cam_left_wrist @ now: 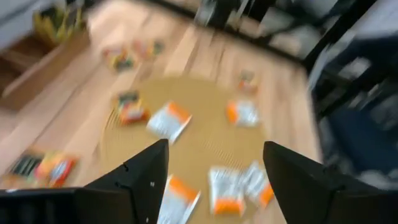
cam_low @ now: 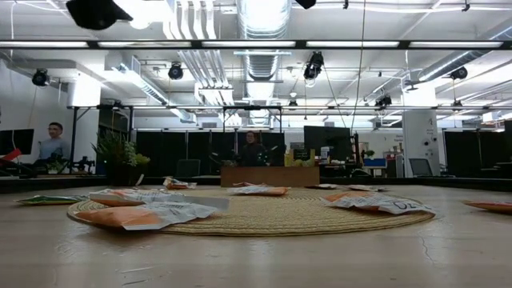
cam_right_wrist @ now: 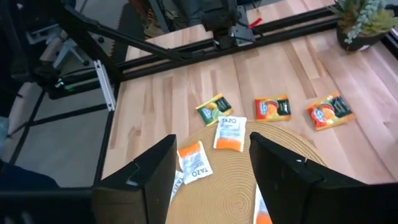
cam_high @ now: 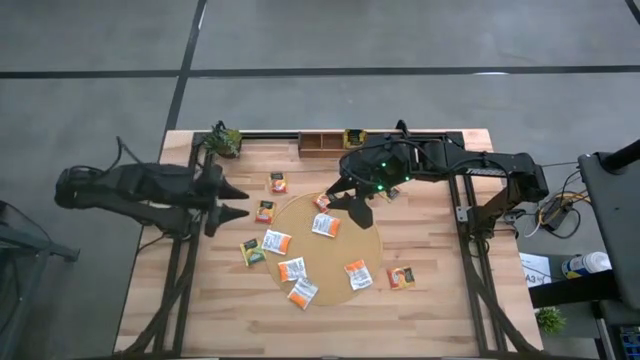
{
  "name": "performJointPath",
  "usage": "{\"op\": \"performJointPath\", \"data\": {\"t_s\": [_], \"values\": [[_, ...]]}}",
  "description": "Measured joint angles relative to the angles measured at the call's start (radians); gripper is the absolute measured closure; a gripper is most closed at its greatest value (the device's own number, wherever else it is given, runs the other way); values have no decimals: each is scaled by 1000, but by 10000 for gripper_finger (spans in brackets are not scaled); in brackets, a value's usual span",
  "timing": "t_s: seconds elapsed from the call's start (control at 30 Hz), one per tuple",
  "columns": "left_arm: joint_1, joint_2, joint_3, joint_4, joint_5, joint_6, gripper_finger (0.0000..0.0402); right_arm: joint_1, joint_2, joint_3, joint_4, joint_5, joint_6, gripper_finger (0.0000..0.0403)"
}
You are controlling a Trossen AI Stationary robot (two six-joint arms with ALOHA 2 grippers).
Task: Pick & Place Tea
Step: Put the yellow tea bag into the right section of the wooden organizer
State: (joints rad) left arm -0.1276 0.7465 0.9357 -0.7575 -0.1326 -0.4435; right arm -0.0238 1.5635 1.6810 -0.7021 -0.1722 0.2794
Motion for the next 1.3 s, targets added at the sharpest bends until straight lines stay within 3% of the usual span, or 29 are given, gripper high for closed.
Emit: {"op": "performJointPath", "data": {"t_s": [0.2,0.43,0.6,1.07,1.3], "values": [[0,112,-7,-148,13,2,136,0,0,0,-2,0,-13,202],[-2,247,-7,-176,136,5,136,0,0,0,-9,0,-25,202],[-18,315,-37,-227,151,-10,136,0,0,0,-28,0,-33,202],[-134,374,-229,-184,151,-199,136,0,1,0,-70,19,-83,202],[-178,378,-298,-18,83,-41,136,0,1,0,-74,21,-103,202]]}}
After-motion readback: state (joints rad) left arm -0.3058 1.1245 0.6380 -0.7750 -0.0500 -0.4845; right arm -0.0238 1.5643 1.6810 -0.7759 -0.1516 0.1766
